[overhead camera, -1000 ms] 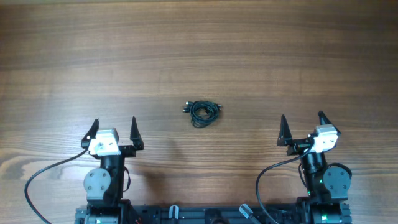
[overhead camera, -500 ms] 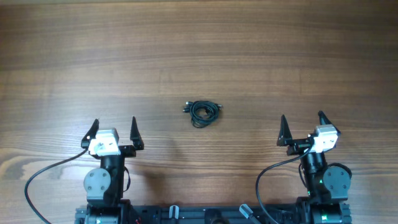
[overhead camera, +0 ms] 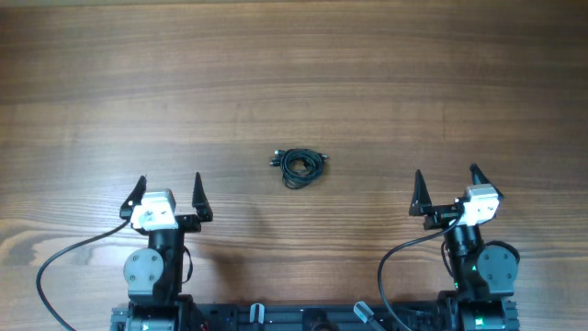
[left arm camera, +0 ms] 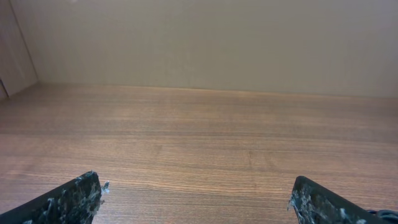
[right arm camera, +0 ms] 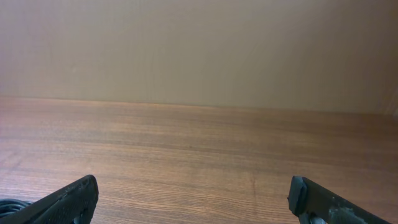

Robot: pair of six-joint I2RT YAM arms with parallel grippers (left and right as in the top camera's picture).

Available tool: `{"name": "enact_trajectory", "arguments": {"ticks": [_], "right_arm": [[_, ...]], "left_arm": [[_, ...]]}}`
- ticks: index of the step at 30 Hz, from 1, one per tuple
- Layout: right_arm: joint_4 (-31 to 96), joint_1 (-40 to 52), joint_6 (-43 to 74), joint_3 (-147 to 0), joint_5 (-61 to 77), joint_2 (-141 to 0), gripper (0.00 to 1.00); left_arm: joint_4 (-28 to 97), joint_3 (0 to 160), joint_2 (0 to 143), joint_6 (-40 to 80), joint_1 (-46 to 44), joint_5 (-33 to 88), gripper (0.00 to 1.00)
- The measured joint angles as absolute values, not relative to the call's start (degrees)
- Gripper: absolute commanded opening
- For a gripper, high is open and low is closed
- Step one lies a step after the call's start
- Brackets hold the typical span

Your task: Untangle cables

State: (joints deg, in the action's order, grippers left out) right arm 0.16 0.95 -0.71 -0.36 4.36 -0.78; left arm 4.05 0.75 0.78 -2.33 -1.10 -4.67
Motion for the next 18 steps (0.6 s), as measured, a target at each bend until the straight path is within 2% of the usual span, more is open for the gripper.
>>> {"name": "enact_trajectory", "arguments": {"ticks": [18], "right_arm": [[-2.8, 1.0, -0.7, -0.4, 4.3, -0.8, 1.0]], "left_arm": [[1.0, 0.7, 0.8, -2.8, -1.1, -4.7, 1.0]]}}
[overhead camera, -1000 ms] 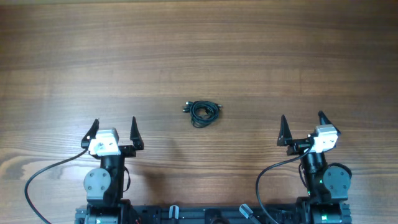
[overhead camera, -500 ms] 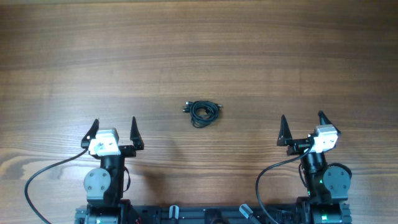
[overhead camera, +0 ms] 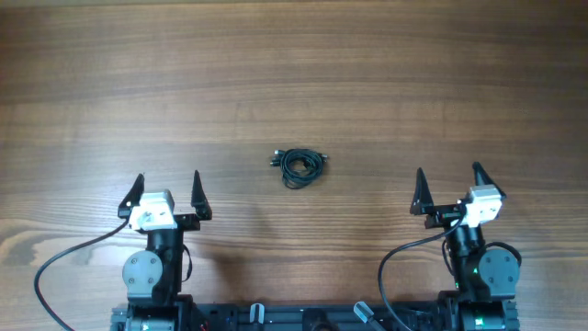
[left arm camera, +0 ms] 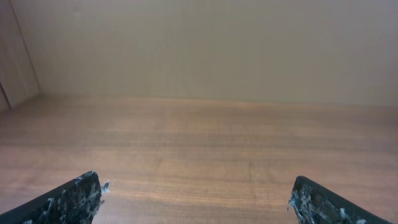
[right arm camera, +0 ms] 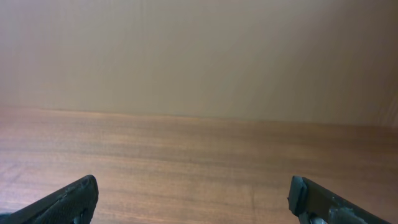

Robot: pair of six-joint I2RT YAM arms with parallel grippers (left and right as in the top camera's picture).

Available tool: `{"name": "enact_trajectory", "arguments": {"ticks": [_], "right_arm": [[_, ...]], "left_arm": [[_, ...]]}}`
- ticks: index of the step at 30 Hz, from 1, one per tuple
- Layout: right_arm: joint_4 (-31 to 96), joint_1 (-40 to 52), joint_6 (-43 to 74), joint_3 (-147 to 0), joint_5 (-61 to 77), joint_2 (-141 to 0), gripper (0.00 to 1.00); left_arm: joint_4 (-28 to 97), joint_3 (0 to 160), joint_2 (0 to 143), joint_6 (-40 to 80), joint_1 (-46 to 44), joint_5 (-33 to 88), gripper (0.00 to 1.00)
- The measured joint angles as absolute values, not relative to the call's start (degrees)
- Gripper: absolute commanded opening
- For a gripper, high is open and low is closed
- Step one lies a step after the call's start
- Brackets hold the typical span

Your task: Untangle cables

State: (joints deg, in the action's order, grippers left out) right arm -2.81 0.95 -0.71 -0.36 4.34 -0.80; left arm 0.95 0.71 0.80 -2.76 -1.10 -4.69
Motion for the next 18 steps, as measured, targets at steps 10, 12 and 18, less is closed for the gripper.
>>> {"name": "enact_trajectory", "arguments": {"ticks": [10, 12, 18], "right_arm": [[-18.9, 1.0, 11.4, -0.4, 4.7, -0.8, 1.0], [-24.3, 1.0, 12.8, -0.4, 5.7, -0.8, 1.0], [-28.7, 1.0, 14.3, -2.4, 9.4, -0.8, 1.0]], "left_arm": [[-21.9, 0.3, 0.8, -3.0, -1.1, -3.9, 1.0], [-29.5, 0.4, 0.8, -3.0, -1.1, -3.3, 1.0], [-42.1, 1.5, 0.8, -3.0, -1.1, -0.4, 1.0]]}}
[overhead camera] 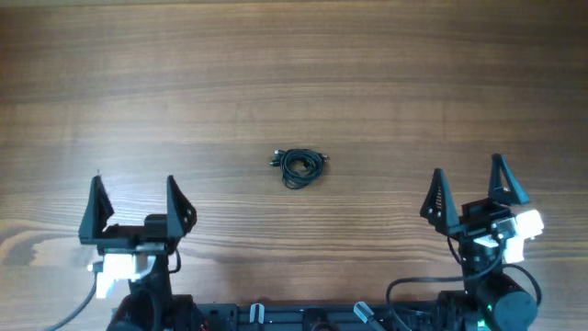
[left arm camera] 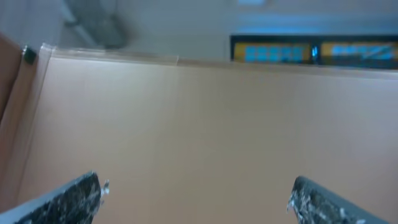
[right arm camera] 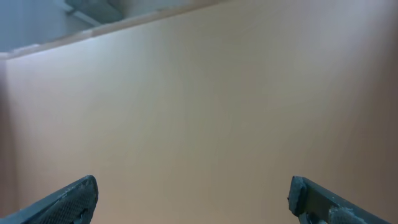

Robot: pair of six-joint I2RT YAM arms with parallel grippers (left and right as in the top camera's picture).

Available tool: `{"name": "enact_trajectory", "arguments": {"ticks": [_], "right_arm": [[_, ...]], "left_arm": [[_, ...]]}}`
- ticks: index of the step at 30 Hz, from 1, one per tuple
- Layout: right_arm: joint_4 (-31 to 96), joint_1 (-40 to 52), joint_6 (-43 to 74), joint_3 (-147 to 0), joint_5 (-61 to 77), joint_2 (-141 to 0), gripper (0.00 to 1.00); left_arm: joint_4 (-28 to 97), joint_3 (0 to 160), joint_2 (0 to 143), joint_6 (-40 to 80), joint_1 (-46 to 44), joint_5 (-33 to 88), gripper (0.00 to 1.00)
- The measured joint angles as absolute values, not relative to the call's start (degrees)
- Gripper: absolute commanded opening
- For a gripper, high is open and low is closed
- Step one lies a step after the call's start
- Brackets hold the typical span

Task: Untangle cables
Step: 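Raise both arms and move both grippers toward the black cable bundle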

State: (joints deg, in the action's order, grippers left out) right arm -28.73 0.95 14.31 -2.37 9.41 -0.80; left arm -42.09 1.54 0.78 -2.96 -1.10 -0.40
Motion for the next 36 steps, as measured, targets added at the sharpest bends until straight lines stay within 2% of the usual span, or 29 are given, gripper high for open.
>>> {"name": "enact_trajectory", "arguments": {"ticks": [4, 13, 17, 24, 31, 36], "right_arm": [[-28.8, 1.0, 12.5, -7.6, 10.3, -0.9, 1.0], [-29.1, 1.0, 3.8, -25.0, 10.8, -6.5, 1.0], [-25.2, 1.0, 2.7, -33.7, 11.9, -13.0, 1.0], [1.3, 1.0, 2.2, -57.6, 19.3, -31.8, 1.0], [30.7, 1.0, 2.0, -79.8, 23.9, -48.6, 1.0], [41.6, 1.0, 2.0, -86.0, 27.7, -57.2, 1.0]], "left_arm": [[-40.7, 5.5, 0.8, -3.0, -1.1, 1.7, 1.0], [-23.1, 29.1, 3.7, -3.0, -1.1, 4.0, 1.0], [-11.8, 42.9, 9.1, -3.0, -1.1, 6.2, 1.0], [15.3, 71.3, 25.2, -3.0, -1.1, 8.1, 1.0], [38.7, 92.1, 43.9, -3.2, -1.1, 8.5, 1.0], [46.5, 97.9, 55.4, -3.2, -1.1, 10.3, 1.0]]}}
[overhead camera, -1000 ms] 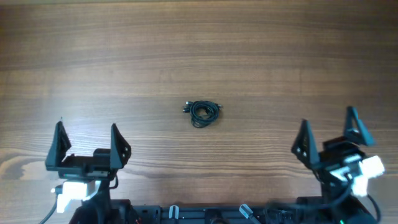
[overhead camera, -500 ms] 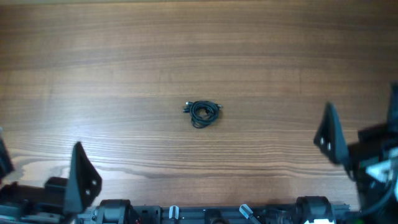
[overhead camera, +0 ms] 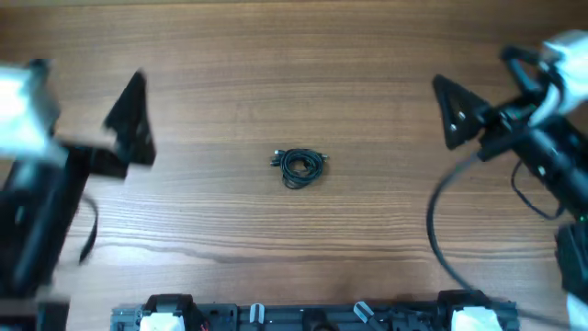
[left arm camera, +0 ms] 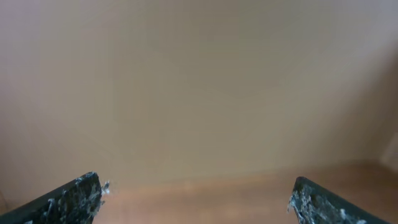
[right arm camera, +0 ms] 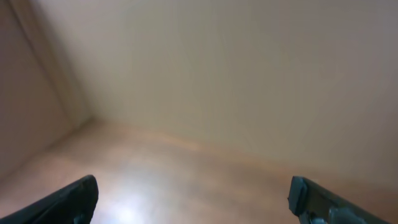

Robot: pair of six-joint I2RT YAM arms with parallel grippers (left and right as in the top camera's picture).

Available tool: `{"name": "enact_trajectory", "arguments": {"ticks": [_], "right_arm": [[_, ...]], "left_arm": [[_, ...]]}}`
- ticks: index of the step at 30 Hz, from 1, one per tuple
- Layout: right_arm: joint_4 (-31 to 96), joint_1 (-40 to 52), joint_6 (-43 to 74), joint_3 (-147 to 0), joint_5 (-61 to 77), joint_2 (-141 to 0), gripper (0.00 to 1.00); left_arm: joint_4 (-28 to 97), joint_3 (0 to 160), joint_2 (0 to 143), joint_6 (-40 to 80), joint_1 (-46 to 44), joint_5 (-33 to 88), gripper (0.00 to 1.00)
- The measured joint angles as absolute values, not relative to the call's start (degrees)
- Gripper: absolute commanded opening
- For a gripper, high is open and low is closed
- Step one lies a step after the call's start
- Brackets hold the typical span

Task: Untangle cables
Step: 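Raise both arms and move both grippers toward the black cable bundle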

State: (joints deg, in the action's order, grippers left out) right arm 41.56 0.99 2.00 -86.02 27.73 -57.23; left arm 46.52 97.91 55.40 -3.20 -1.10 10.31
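A small tangled coil of black cable [overhead camera: 300, 166] lies on the wooden table [overhead camera: 303, 55], near its middle. My left gripper [overhead camera: 87, 74] is raised high at the left, large and blurred in the overhead view, well away from the coil. In the left wrist view the left gripper [left arm camera: 196, 199] is open with nothing between its fingers. My right gripper [overhead camera: 470, 66] is raised at the right, also far from the coil. The right wrist view shows the right gripper [right arm camera: 193, 199] open and empty. Both wrist views show only wall and a strip of table; the cable is out of their sight.
The arm bases and a black rail [overhead camera: 303, 317] run along the front edge. A black lead [overhead camera: 436, 230] hangs from the right arm. A tan wall [left arm camera: 199, 81] stands behind the table.
Both arms were low by the front edge with their fingers up. Now they stand much higher and farther out, looming large in the overhead view. The cable coil has not moved. Both grippers stay open.
Both arms first sat at the front edge, open, their wrist cameras looking across the table. Then the wrist views tilted slightly upward, then showed only wall. Now the arms are raised high to either side of the untouched coil.
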Motion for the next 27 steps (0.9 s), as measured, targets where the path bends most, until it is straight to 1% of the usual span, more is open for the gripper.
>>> {"name": "enact_trajectory", "arguments": {"ticks": [7, 12, 16, 19, 20, 22, 24, 26, 27], "right_arm": [[51.0, 1.0, 4.0, -86.6, 33.5, -66.3, 1.0], [55.1, 1.0, 11.6, -86.6, 34.8, -70.6, 1.0], [58.2, 1.0, 19.4, -86.6, 35.2, -73.3, 1.0], [60.3, 1.0, 22.2, -86.6, 35.4, -75.2, 0.99], [60.8, 1.0, 22.7, -86.6, 35.5, -75.7, 0.95], [62.4, 1.0, 23.9, -86.6, 35.6, -77.0, 0.74], [63.2, 1.0, 24.2, -86.6, 35.6, -77.7, 0.61], [64.1, 1.3, 24.7, -86.6, 35.4, -78.3, 0.52], [64.3, 1.8, 25.3, -86.6, 35.2, -78.5, 0.52]], "left_arm": [[53.7, 98.2, 69.3, -3.2, -1.1, 17.9, 1.0], [60.6, 98.2, 77.1, -3.2, -1.1, 22.9, 1.0], [68.6, 98.2, 81.8, -3.2, -1.1, 27.2, 1.0], [74.8, 98.2, 84.4, -2.7, -1.3, 29.4, 1.0], [76.1, 98.1, 85.1, -2.6, -1.6, 29.8, 1.0], [79.0, 97.4, 86.5, -2.5, -3.1, 30.5, 1.0], [79.3, 96.2, 86.8, -2.3, -4.6, 30.9, 1.0], [78.9, 93.6, 86.8, -2.3, -6.6, 31.3, 1.0], [78.0, 91.7, 86.8, -2.3, -7.9, 31.5, 1.0]]}}
